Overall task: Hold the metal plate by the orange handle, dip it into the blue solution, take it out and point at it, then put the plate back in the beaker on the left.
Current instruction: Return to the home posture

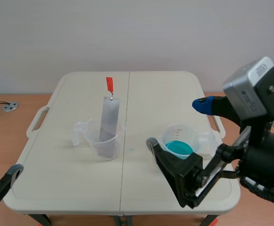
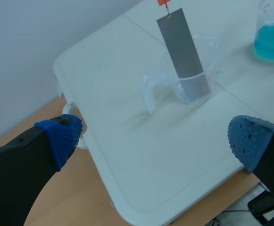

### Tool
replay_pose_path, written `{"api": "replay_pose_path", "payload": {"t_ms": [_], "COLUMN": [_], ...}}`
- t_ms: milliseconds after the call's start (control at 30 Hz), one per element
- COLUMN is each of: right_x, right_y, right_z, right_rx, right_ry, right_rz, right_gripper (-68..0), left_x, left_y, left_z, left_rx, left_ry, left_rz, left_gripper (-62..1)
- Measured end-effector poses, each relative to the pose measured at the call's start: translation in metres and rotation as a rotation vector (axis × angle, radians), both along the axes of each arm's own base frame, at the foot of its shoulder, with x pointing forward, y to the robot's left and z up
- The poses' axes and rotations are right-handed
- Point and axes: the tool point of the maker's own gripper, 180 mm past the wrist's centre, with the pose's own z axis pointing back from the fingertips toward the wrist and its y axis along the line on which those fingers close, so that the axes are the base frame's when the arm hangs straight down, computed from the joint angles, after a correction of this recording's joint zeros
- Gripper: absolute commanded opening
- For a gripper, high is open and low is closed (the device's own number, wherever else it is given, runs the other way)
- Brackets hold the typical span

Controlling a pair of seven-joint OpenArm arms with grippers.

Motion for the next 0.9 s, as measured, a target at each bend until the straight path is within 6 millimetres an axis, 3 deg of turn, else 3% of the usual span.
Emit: {"api": "replay_pose_path", "payload": {"t_ms": [133,433,900], "right_x": [-0.009,-0.016,-0.014], "right_y": [-0.012,-0.021,-0.021], "right_z": [-0.002,-0.007,-0.005], "right_rx": [0.014,0.008,0.01], "right_ry": [0.01,0.028,0.018], "right_rz": [-0.04,-0.064,-0.066], "right_gripper": [-1.2,-1.2,-1.2], "left_x": [-0.003,-0.01,-0.009], "left_y": [-0.015,-0.055,-0.062], "left_z": [0.008,0.002,0.01], "left_rx": [-0.07,-0.117,-0.135], "left_ry": [-0.034,-0.016,-0.036], "left_rz": [0.002,-0.099,-0.113], "left_gripper": [1.4,1.4,1.4]}}
